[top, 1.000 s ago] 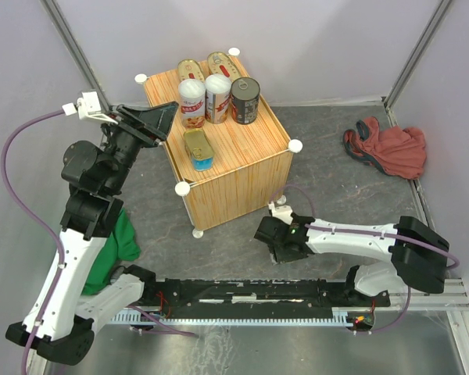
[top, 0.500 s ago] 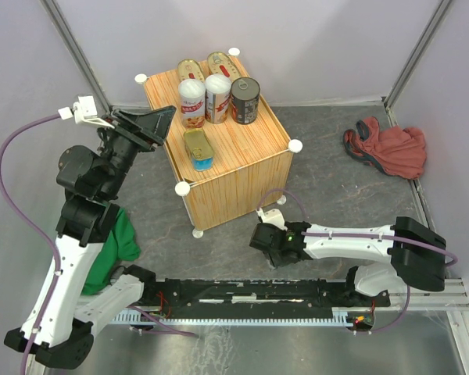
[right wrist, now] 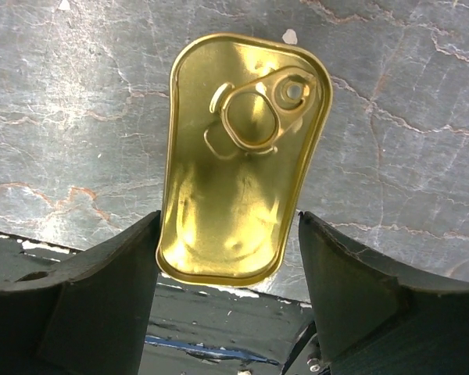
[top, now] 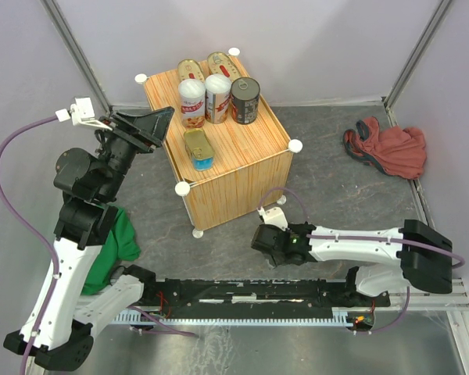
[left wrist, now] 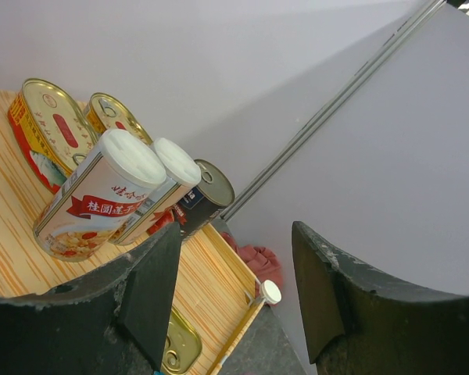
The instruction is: Place and organize the canned foods onto the counter
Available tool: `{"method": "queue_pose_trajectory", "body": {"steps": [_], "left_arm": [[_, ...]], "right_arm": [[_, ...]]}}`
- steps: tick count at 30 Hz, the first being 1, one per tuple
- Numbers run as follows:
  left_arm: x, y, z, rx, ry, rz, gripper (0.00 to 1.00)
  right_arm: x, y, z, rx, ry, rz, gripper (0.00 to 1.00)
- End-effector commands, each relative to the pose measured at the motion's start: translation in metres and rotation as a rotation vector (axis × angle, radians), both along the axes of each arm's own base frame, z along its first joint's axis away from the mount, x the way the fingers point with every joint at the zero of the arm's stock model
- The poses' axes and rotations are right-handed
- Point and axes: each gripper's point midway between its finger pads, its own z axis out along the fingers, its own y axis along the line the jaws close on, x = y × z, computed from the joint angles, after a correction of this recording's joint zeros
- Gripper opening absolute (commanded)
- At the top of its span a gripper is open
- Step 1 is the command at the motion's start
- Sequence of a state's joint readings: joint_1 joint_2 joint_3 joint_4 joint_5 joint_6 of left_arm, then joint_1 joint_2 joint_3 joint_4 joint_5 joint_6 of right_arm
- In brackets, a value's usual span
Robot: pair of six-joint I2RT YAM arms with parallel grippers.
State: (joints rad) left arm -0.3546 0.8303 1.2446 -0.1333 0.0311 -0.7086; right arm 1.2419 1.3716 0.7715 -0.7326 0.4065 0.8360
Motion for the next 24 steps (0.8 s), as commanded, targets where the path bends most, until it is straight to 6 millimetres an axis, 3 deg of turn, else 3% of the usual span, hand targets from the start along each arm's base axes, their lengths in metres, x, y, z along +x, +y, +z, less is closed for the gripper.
{"method": "queue_pose_trajectory", "body": {"steps": [1,6,18,21,24], "left_arm": [[-0.011,0.003,0.017,-0.036,-0.035,-0.009,0.65],[-0.007,0.001,0.012,-0.031,-0.017,-0.014,0.65],[-0.004,0.000,0.011,0.021,0.016,-0.008,0.63],[-0.006,0.003,0.013,0.036,0.013,0.002,0.63],[-0.007,0.005,0.014,0.048,0.013,0.014,0.63]], "right_arm": [[0.004,-0.003,0.011,0.048,-0.073,-0.032,0.77],[0.004,-0.006,0.012,0.103,-0.143,-0.059,0.75],[0.016,0.014,0.002,0.180,-0.296,-0.042,0.69],[0.017,0.015,-0.007,0.197,-0.310,-0.047,0.61],[0.015,0.015,-0.012,0.204,-0.317,-0.038,0.42]]}}
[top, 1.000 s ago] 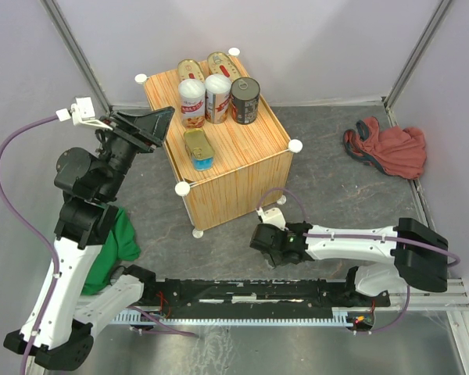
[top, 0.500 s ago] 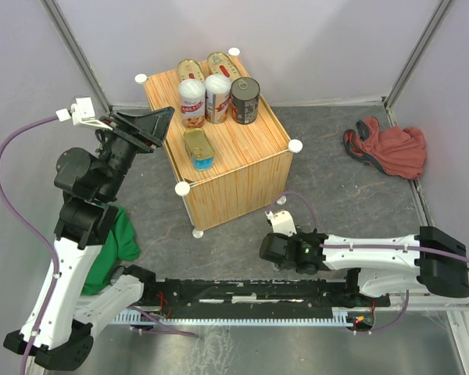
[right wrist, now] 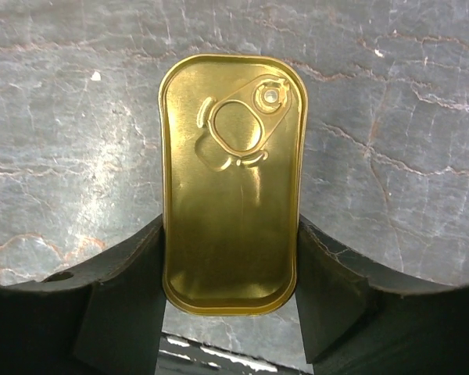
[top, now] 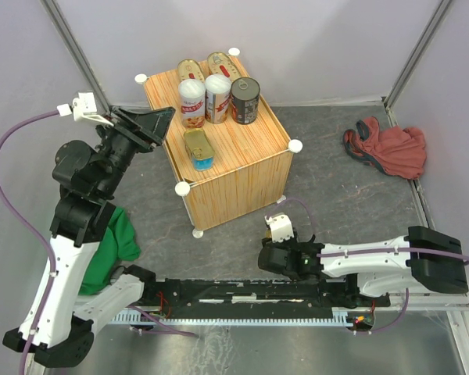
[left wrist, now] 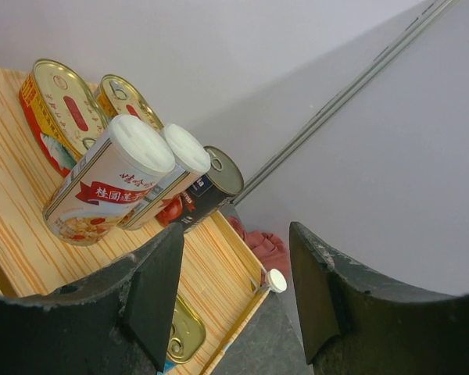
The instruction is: Place and organize the canned foods onto the counter
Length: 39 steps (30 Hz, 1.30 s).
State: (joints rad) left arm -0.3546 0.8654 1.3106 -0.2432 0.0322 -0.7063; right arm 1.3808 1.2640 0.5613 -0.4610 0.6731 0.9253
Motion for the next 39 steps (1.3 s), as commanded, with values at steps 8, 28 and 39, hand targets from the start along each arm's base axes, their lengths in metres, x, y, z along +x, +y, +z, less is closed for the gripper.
{"method": "queue_pose_trajectory", "body": {"steps": [8,28,39], "left_arm": [[-0.014,0.011,0.017,0.010,-0.063,0.032,0.63],[-0.017,0.018,0.005,-0.008,-0.062,0.060,0.63],[-0.021,0.020,0.013,-0.009,-0.076,0.061,0.63]], "right_arm": [[-0.003,0.010,0.027,0.059,-0.114,0.038,0.22],[-0.021,0.033,0.216,0.188,-0.292,0.145,0.15],[-0.021,0.045,0.325,0.282,-0.385,0.177,0.15]]}}
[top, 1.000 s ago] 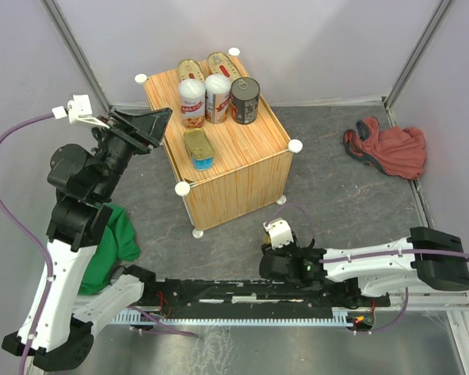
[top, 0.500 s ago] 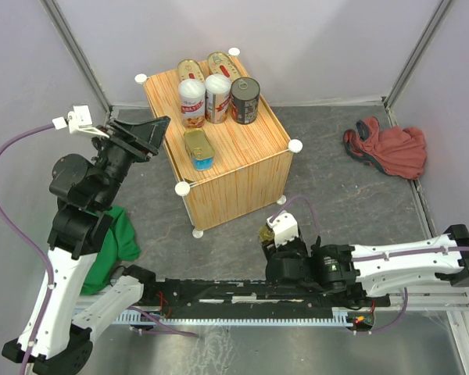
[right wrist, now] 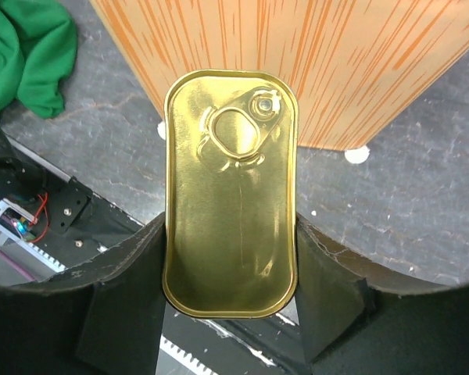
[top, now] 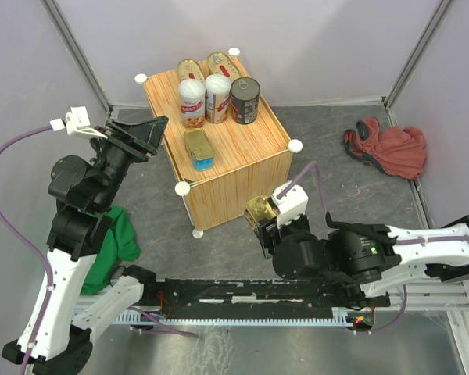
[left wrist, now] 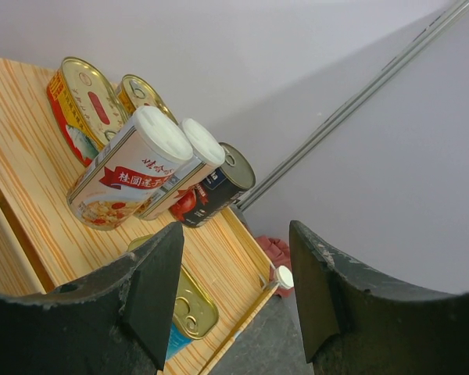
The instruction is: Place and organize the canned foods onto the counter
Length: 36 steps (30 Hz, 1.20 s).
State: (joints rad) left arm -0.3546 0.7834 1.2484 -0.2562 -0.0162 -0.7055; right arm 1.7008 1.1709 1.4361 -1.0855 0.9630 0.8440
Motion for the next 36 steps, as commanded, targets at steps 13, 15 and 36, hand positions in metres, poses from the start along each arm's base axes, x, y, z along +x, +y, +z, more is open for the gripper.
{"method": "queue_pose_trajectory", "body": {"steps": [13,15,36], "left_arm": [[-0.009,0.001,0.020,-0.020,-0.059,-0.015,0.63],[-0.008,0.000,0.018,-0.020,-0.049,-0.018,0.63],[-0.002,-0.006,0.009,-0.015,-0.003,-0.041,0.63]], "right_arm": [[0.055,0.002,0.106,0.096,-0.169,-0.083,0.15],[0.066,0.008,0.107,0.096,-0.156,-0.082,0.15],[0.181,0.057,0.103,0.118,-0.088,-0.040,0.14]]}}
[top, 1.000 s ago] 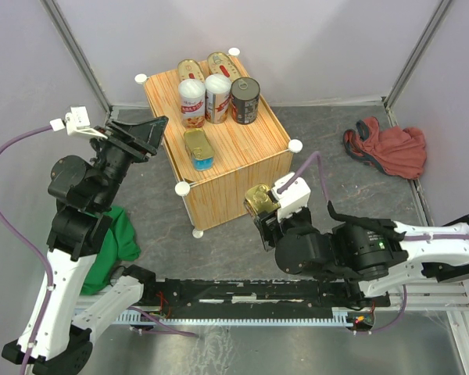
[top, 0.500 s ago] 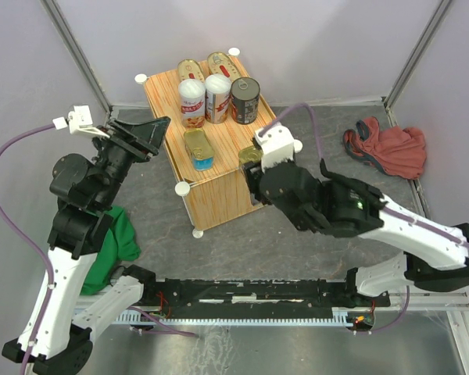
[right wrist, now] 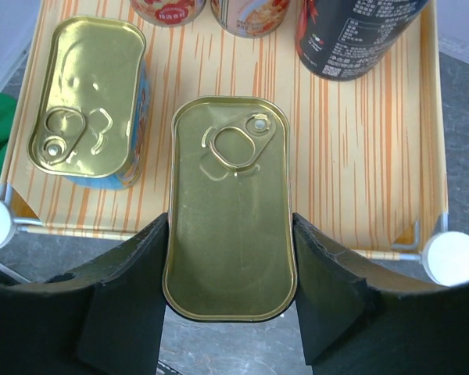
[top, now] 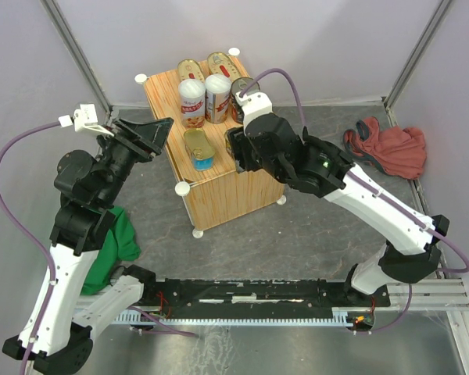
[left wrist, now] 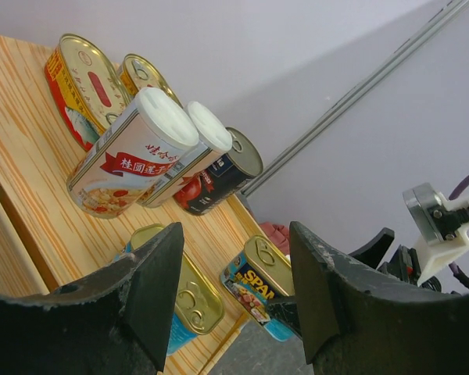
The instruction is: Place and organize the canned foods onto the counter
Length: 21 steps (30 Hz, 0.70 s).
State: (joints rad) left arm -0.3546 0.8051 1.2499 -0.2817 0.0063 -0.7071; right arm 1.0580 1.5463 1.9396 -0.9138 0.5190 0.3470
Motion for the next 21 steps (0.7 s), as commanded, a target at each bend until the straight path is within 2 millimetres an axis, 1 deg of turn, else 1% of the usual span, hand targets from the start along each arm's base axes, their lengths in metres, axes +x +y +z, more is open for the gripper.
{"method": "queue_pose_trajectory", "body": {"steps": [1,9,21], "left_arm": [[-0.009,0.000,0.021,-0.035,-0.047,-0.018,0.63],[-0.008,0.001,0.020,-0.025,-0.041,-0.013,0.63],[-0.008,0.001,0.017,-0.017,-0.035,-0.009,0.63]], "right_arm": [[0.014,0.016,0.039,0.172,-0.084,0.042,0.14],[0.029,0.030,0.030,0.191,-0.088,0.060,0.14],[0.052,0.040,0.017,0.176,-0.109,0.044,0.14]]}}
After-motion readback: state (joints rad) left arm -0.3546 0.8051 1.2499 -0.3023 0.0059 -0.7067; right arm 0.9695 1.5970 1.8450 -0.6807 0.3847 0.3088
